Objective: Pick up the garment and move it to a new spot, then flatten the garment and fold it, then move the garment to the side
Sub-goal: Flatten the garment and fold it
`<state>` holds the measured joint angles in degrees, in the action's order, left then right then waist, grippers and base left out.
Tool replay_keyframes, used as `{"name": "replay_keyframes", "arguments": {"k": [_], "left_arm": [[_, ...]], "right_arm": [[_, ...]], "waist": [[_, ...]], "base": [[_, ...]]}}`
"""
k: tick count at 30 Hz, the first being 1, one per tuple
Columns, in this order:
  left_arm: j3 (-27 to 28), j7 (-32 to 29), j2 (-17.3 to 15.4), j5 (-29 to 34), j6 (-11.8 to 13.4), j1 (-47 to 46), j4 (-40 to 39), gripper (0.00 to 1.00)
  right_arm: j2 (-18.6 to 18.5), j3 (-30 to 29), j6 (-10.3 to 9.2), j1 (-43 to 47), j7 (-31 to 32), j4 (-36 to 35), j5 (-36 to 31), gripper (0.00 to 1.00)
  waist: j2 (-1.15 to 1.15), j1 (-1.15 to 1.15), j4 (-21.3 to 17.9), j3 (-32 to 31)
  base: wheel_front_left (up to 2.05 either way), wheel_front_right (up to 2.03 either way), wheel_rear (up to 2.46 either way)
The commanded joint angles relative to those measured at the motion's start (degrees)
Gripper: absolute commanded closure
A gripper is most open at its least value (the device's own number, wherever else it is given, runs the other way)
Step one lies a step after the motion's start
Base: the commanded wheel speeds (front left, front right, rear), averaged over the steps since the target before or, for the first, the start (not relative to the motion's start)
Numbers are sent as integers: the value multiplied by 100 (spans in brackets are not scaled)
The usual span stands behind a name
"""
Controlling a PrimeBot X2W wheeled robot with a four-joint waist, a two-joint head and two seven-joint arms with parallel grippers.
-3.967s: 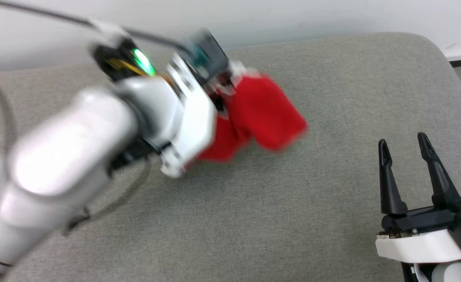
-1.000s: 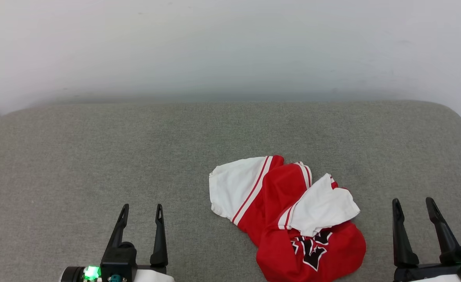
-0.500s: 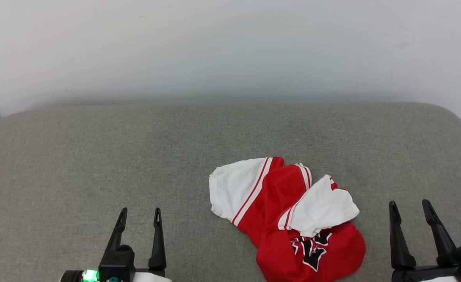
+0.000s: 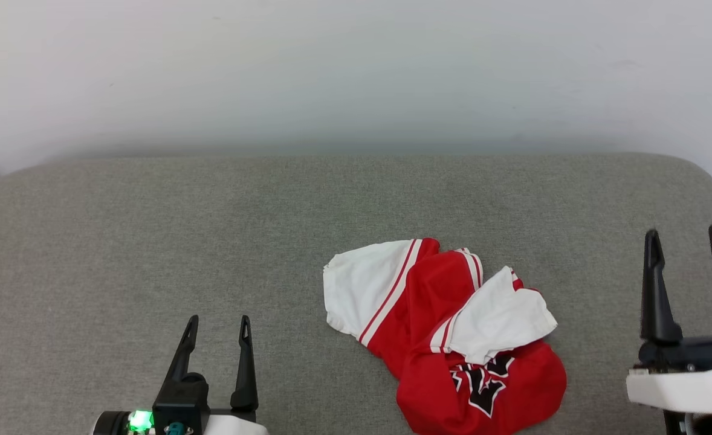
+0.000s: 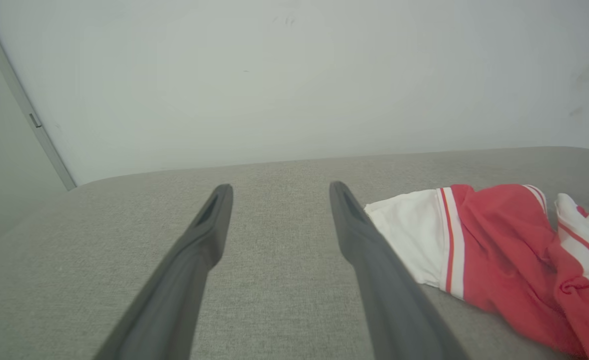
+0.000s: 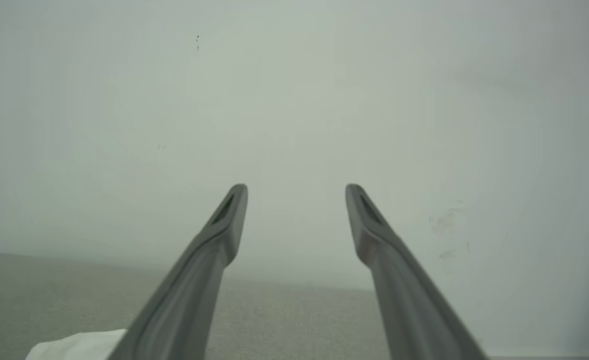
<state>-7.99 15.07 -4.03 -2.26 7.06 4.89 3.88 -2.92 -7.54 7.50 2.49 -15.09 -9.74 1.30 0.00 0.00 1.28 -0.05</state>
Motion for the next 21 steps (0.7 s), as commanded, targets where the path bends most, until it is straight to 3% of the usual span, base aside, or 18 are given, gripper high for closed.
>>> {"name": "replay_keyframes", "arguments": {"k": [1,3,7,13,16,21], "left_arm": [[44,15,8,19,-5,-69,-2,0],[52,15,13,18,-9,-81,-3,0],[92,15,28,28,-27,-129,-13,0],[160,15,44,41,-27,-249,-76,0],[196,15,55,28,-26,-321,-102,0],[222,15,71,47,-48,-415,-106,0]], "right_arm": [[-8,64,-3,-249,-12,-114,-82,0],[-124,127,-3,-436,-11,-203,-125,0],[-718,644,-3,-1072,-11,-281,-11,0],[-1742,1507,-3,-2029,90,354,734,0],[-2344,2163,-3,-2575,770,510,1251,0],[-3524,3728,-3,-3417,2543,442,2263,0]], "waist": [[0,0,-23,35],[0,0,-33,55],[0,0,-91,133],[0,0,-143,401],[0,0,-176,542],[0,0,-222,727]], "base": [[0,0,0],[0,0,0],[0,0,0],[0,0,0],[0,0,0],[0,0,0]]}}
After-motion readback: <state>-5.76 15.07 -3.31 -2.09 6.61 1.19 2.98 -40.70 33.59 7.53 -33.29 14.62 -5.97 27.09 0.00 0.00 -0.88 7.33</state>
